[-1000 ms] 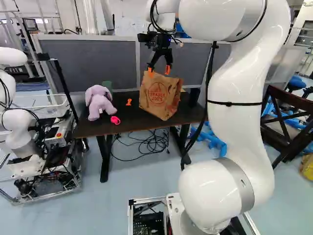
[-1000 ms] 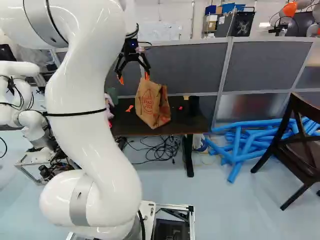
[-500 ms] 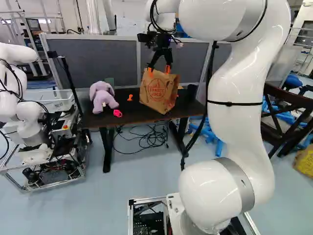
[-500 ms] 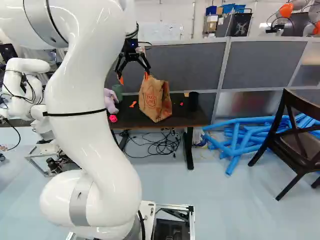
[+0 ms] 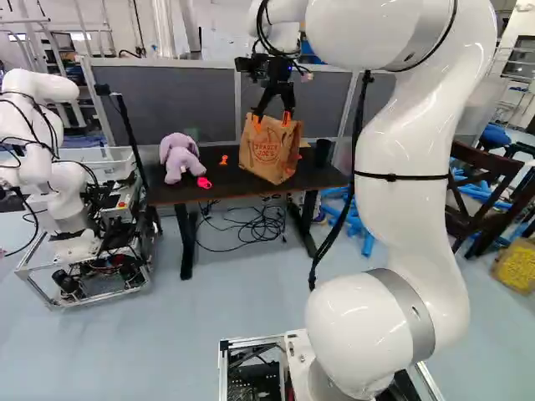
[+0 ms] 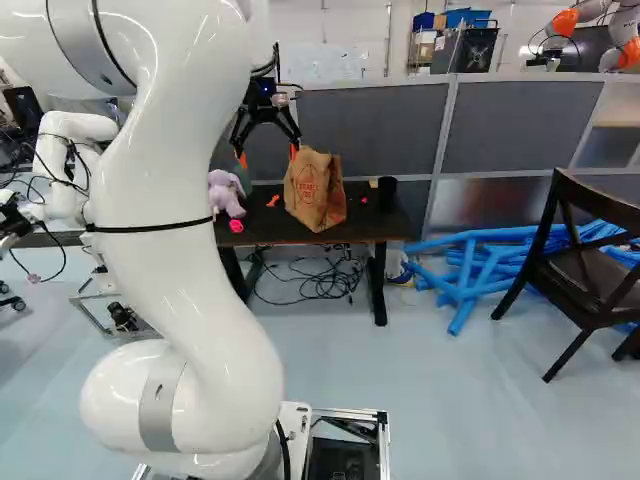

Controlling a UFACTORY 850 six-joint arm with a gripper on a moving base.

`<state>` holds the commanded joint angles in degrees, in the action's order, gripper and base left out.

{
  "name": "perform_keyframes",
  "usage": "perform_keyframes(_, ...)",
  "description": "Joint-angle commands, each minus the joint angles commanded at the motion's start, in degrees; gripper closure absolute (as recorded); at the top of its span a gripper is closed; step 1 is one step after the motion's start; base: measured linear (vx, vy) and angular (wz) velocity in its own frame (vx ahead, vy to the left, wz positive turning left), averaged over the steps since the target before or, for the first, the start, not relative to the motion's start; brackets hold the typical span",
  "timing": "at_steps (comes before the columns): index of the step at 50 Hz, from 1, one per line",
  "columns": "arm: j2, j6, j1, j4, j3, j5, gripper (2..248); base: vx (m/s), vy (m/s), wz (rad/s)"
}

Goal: Pick up the bag on the ground and place it on the table

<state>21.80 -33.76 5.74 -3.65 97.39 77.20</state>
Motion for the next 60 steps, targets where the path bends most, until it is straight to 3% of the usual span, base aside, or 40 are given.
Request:
perform_keyframes(15, 0.0, 0.0, 0.0, 0.0, 0.0, 0.0, 3, -0.131, 0.003, 0.011)
perform_keyframes(60, -0.04, 0.04, -0.01, 0.0, -0.1, -0.14, 3, 0.0, 0.0, 0.0)
